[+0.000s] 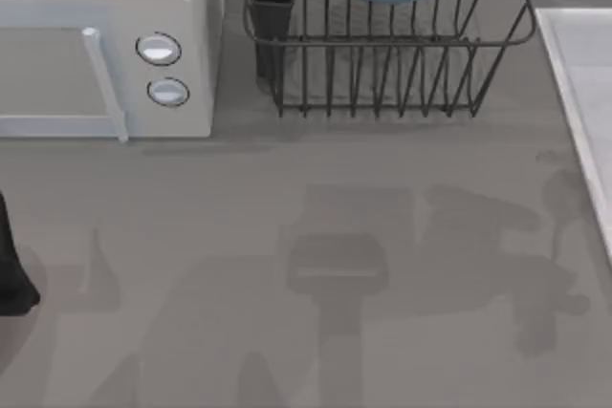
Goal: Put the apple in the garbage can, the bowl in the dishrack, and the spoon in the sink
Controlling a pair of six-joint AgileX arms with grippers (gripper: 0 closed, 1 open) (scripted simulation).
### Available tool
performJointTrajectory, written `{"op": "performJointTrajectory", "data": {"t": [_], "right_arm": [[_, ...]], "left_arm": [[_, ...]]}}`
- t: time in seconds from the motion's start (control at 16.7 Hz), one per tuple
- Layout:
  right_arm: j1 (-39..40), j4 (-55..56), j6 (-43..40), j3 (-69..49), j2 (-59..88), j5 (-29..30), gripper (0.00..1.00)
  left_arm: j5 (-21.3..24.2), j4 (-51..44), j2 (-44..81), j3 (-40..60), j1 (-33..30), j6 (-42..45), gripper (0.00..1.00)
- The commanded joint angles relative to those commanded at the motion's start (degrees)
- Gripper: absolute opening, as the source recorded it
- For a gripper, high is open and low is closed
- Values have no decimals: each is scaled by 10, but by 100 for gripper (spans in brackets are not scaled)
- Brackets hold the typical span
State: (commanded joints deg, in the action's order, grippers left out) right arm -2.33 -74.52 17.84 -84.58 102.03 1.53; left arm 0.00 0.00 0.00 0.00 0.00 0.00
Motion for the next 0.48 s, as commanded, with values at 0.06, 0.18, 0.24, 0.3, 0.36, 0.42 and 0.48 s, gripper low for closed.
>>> {"op": "performJointTrajectory", "data": {"t": [0.06,0.18,0.24,0.3,0.36,0.42,0.48], "right_arm": [[-4,-20,-3,-63,44,0,0],[-14,-61,-11,-196,135,1,0],[-19,-81,-15,-263,180,1,0],[-23,-100,-19,-330,225,1,0],[-28,-119,-24,-395,268,1,0],[-33,-136,-28,-457,309,2,0],[-37,-152,-33,-516,348,2,0]], "left_arm": [[0,0,0,0,0,0,100],[0,0,0,0,0,0,100],[0,0,0,0,0,0,100],[0,0,0,0,0,0,100],[0,0,0,0,0,0,100],[0,0,0,0,0,0,100],[0,0,0,0,0,0,100]]}}
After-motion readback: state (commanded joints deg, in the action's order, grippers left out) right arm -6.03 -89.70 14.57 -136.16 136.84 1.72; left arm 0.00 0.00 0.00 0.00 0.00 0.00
